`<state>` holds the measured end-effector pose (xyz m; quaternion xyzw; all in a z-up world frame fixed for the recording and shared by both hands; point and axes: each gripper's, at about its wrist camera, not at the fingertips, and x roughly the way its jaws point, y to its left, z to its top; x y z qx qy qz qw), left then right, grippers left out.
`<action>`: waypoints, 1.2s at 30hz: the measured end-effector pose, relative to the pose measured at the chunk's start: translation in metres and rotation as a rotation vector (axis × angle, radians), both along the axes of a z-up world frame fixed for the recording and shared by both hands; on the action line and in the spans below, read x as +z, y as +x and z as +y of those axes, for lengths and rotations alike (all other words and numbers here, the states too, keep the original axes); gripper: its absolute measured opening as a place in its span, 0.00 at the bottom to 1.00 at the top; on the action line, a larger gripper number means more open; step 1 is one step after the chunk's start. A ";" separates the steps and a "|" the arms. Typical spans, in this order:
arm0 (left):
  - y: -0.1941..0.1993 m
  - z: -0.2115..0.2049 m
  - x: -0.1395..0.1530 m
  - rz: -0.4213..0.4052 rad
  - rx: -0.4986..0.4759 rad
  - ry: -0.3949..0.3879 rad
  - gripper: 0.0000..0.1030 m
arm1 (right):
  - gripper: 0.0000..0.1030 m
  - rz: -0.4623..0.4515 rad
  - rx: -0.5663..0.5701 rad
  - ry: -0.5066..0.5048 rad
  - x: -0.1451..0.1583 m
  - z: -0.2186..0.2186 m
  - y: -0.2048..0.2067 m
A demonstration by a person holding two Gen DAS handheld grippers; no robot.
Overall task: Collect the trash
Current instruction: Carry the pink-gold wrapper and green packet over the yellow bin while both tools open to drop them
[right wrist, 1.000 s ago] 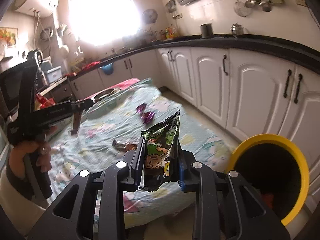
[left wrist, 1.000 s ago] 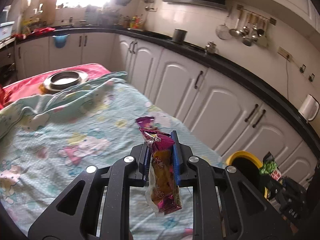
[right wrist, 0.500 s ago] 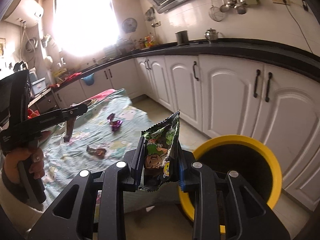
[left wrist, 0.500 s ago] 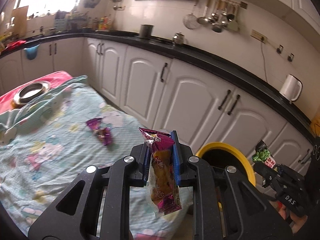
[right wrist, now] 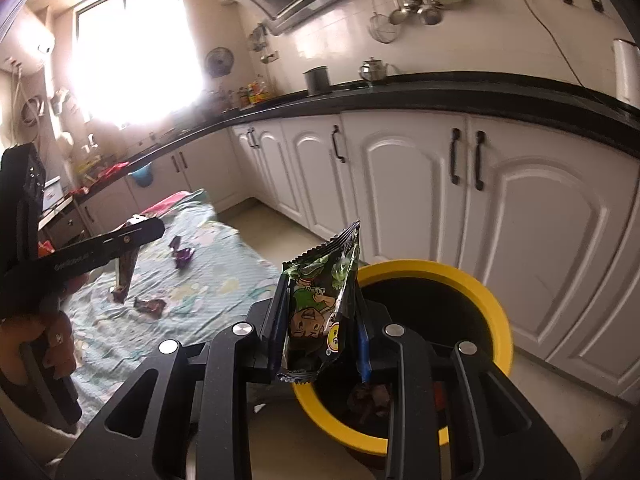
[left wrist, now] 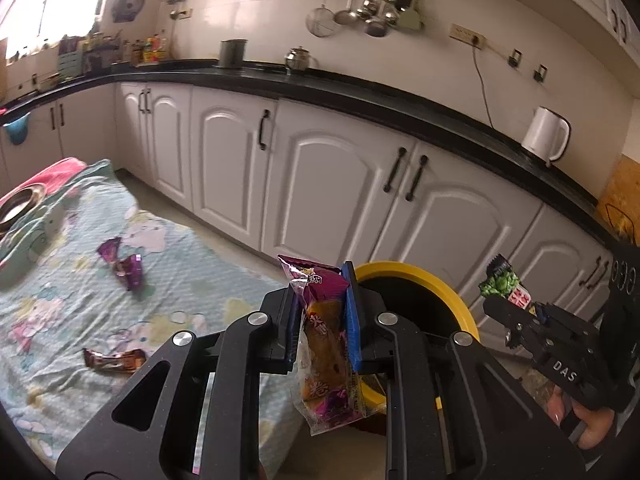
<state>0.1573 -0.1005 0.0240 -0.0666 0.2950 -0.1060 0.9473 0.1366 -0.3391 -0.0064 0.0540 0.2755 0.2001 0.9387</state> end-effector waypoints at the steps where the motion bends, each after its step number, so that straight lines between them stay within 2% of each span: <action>1: 0.001 -0.004 -0.001 0.001 -0.008 0.000 0.13 | 0.26 0.003 -0.005 0.002 -0.001 -0.003 0.000; 13: 0.023 -0.056 -0.015 0.021 -0.116 0.037 0.13 | 0.26 0.043 -0.086 0.004 -0.020 -0.042 0.006; 20: 0.045 -0.084 -0.034 0.078 -0.182 0.044 0.13 | 0.26 0.105 -0.099 -0.007 -0.042 -0.054 0.012; 28: 0.066 -0.102 -0.056 0.141 -0.217 0.045 0.14 | 0.28 0.174 -0.108 -0.016 -0.067 -0.060 0.022; 33: 0.073 -0.107 -0.063 0.159 -0.220 0.045 0.14 | 0.33 0.190 -0.109 -0.020 -0.075 -0.060 0.026; 35: 0.075 -0.107 -0.064 0.161 -0.217 0.042 0.23 | 0.36 0.191 -0.113 -0.017 -0.076 -0.061 0.029; 36: 0.077 -0.107 -0.065 0.162 -0.212 0.040 0.41 | 0.41 0.191 -0.115 -0.018 -0.078 -0.061 0.030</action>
